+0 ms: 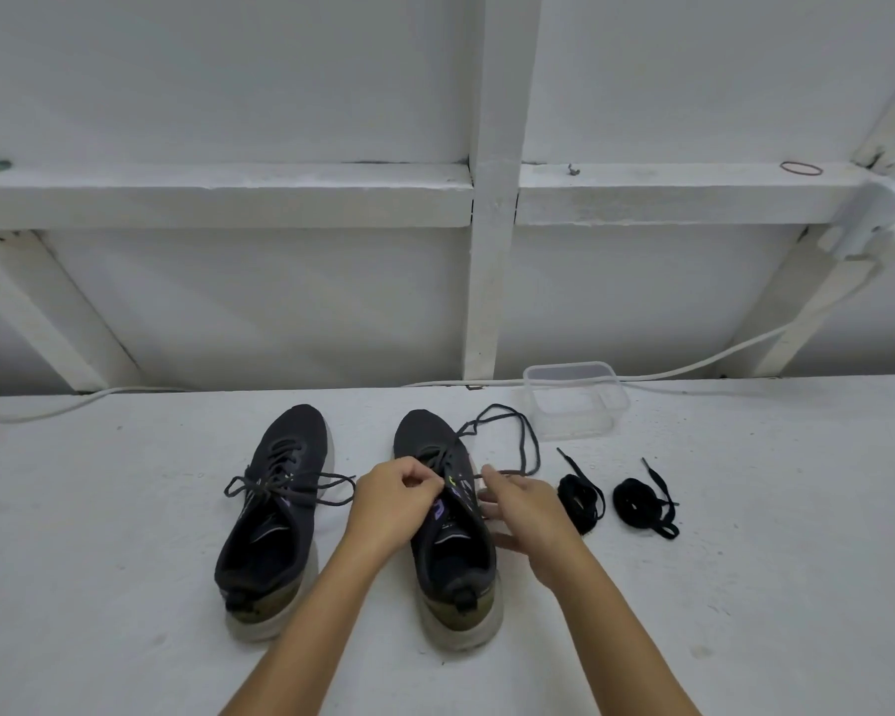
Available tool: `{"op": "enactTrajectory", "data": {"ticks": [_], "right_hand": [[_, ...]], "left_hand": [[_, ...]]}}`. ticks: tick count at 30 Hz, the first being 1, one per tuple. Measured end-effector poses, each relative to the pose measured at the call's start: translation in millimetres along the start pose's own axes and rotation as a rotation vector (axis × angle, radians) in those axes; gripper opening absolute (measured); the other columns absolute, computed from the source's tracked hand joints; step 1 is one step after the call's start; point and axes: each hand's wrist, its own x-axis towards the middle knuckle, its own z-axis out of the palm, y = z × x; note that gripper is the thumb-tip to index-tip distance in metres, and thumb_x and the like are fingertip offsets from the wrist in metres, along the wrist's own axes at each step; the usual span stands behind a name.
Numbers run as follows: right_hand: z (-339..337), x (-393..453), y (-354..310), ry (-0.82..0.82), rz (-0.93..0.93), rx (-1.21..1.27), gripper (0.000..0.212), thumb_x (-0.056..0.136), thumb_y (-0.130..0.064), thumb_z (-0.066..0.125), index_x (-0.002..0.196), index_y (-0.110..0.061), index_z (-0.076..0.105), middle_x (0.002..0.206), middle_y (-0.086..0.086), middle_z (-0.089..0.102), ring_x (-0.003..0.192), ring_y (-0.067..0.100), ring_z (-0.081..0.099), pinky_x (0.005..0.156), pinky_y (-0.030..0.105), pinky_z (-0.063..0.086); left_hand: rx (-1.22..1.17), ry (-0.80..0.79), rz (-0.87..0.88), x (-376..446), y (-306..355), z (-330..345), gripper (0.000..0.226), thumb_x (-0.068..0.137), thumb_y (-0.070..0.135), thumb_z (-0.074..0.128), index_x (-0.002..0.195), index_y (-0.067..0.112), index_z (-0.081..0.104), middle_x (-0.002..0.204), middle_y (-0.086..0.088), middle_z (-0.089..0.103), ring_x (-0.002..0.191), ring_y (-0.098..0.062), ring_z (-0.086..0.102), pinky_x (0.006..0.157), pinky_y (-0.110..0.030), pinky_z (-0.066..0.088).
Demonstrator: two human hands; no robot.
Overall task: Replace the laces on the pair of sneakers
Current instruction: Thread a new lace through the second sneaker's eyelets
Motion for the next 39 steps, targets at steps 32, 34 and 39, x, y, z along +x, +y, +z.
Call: {"op": "enactTrajectory", "data": {"ticks": [32, 34, 39], "right_hand": [[36.2, -19.1, 2.6, 0.173, -0.276, -0.819, 0.033, 0.089, -0.05, 0.06, 0.104, -0.022, 0.068, 0.097, 0.0, 0.069, 0.089, 0.023, 0.065, 0.067, 0.028, 0.047], [36.2, -20.3, 2.4, 0.174, -0.289, -0.813, 0.03, 0.089, -0.049, 0.061, 0.103, -0.023, 0.069, 0.094, -0.001, 0.07, 0.086, 0.022, 0.065, 0.066, 0.028, 0.048], [34.7, -20.3, 2.9, 0.17, -0.286, -0.807, 0.031, 0.09, -0.049, 0.06, 0.104, -0.022, 0.07, 0.093, 0.0, 0.07, 0.085, 0.022, 0.066, 0.066, 0.027, 0.048]], "left_hand": [[0.495, -0.134, 0.331, 5.5, 6.8, -41.0, 0.007, 0.091, 0.034, 0.07, 0.092, 0.027, 0.07, 0.078, 0.012, 0.065, 0.072, 0.0, 0.059, 0.067, -0.022, 0.044], [0.666, -0.113, 0.298, 7.6, 10.8, -35.1, 0.014, 0.091, 0.031, 0.07, 0.098, 0.019, 0.075, 0.091, 0.002, 0.07, 0.085, -0.014, 0.063, 0.077, -0.026, 0.049], [-0.092, -0.184, 0.327, -4.0, 27.0, -52.7, 0.01, 0.089, 0.028, 0.072, 0.079, 0.026, 0.073, 0.083, 0.005, 0.065, 0.076, -0.006, 0.056, 0.066, -0.019, 0.041]]}}
